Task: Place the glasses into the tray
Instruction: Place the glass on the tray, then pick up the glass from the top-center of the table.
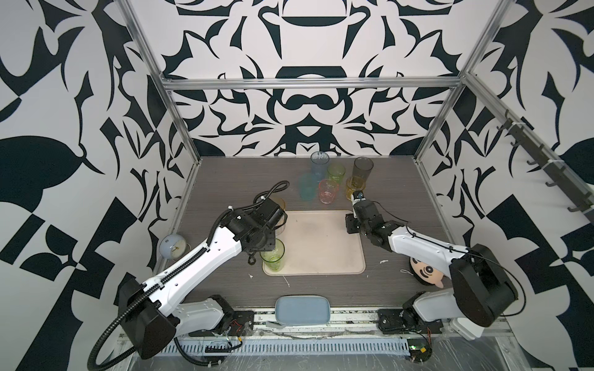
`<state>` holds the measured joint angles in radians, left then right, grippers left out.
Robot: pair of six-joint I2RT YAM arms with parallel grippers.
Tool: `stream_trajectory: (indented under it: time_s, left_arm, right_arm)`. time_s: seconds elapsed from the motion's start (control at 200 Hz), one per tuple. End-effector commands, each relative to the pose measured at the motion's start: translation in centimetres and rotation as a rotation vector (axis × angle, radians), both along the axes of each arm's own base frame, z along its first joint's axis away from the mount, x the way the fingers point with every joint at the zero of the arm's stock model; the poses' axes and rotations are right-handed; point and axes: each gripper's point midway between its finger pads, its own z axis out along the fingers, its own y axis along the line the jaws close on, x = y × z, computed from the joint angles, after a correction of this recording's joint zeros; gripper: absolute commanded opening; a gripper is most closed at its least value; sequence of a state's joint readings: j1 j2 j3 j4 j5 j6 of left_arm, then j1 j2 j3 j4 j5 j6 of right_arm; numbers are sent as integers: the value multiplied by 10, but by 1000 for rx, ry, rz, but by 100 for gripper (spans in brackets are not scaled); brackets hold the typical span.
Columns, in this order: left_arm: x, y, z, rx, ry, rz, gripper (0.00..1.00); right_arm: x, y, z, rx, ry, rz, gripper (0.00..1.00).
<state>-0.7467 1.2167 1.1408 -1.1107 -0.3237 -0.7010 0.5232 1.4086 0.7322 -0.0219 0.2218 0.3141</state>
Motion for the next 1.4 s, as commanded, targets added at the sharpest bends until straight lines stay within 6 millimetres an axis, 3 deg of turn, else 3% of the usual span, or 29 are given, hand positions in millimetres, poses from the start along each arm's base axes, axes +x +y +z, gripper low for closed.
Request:
stream_trajectory:
  time_s: [0.0, 0.15, 0.35, 0.535, 0.745, 0.765, 1.045, 1.395]
  left_arm:
    - [-1, 14, 22, 59, -37, -9, 46]
    - [13, 18, 49, 80, -126, -18, 55]
    - [38, 39, 78, 108, -246, 54, 65]
    - [57, 69, 88, 115, -357, 126, 74]
    - [66, 103, 92, 160, -463, 186, 84]
    - [66, 105, 90, 167, -470, 188, 89]
    - [60, 111, 86, 195, -476, 172, 96]
    - [51, 119, 83, 216, -511, 155, 99]
  right_arm:
    - [7, 2, 28, 32, -66, -15, 48]
    - [3, 2, 35, 63, -68, -18, 48]
    - [-12, -3, 63, 161, -84, -64, 48]
    - [-26, -11, 82, 215, -99, -93, 49]
    - [-29, -1, 108, 256, -79, -52, 51]
    - [-28, 2, 109, 259, -71, -45, 51]
    - [14, 27, 129, 230, -22, -40, 51]
    - [96, 49, 162, 214, -113, -86, 51]
